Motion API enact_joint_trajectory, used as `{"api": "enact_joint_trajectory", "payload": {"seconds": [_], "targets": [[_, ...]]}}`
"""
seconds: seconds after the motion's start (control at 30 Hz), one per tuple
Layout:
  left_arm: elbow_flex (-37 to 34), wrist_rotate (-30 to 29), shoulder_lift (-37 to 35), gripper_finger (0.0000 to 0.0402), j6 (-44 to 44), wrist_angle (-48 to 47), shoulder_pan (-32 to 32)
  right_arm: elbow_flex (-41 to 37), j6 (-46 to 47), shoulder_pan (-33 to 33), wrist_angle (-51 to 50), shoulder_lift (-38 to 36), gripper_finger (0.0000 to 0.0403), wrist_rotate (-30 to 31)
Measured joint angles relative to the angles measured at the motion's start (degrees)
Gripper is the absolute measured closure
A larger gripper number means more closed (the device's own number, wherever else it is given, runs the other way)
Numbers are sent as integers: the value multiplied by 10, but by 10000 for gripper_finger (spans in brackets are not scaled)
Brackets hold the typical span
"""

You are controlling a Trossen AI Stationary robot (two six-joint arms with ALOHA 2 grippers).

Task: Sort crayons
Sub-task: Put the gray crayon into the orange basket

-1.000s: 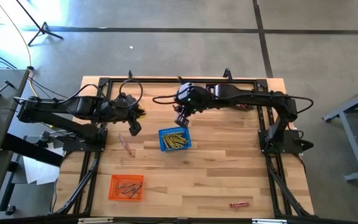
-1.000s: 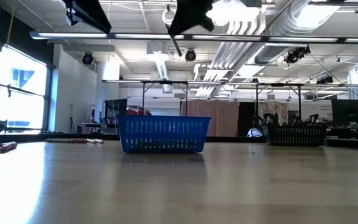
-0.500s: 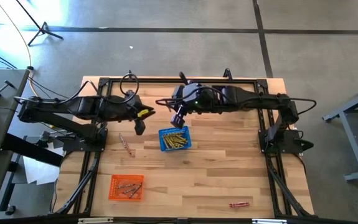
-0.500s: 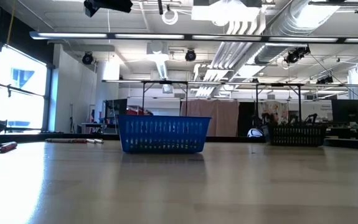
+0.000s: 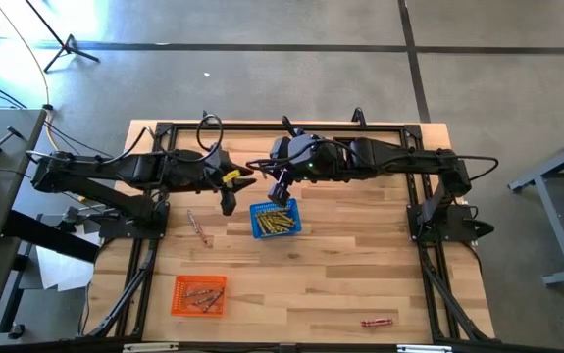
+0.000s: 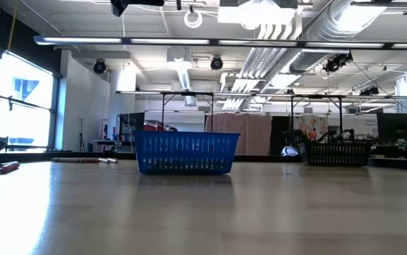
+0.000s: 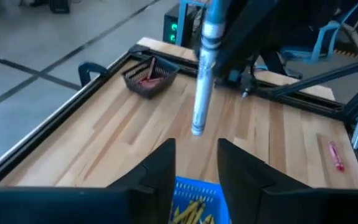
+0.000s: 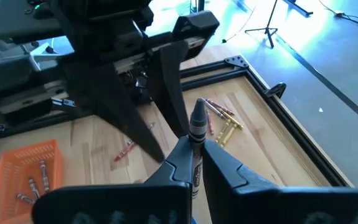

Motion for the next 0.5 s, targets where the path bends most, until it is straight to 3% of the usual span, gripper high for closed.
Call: {"api": "enact_joint_trajectory", "payload": {"seconds": [0.17,0.5], "targets": [[0,-1,10,274,17,4,0,0,-2,0,-6,0,398,0],[0,-11,23,272,14,62,0,0,0,0,2,0,398,0]]}}
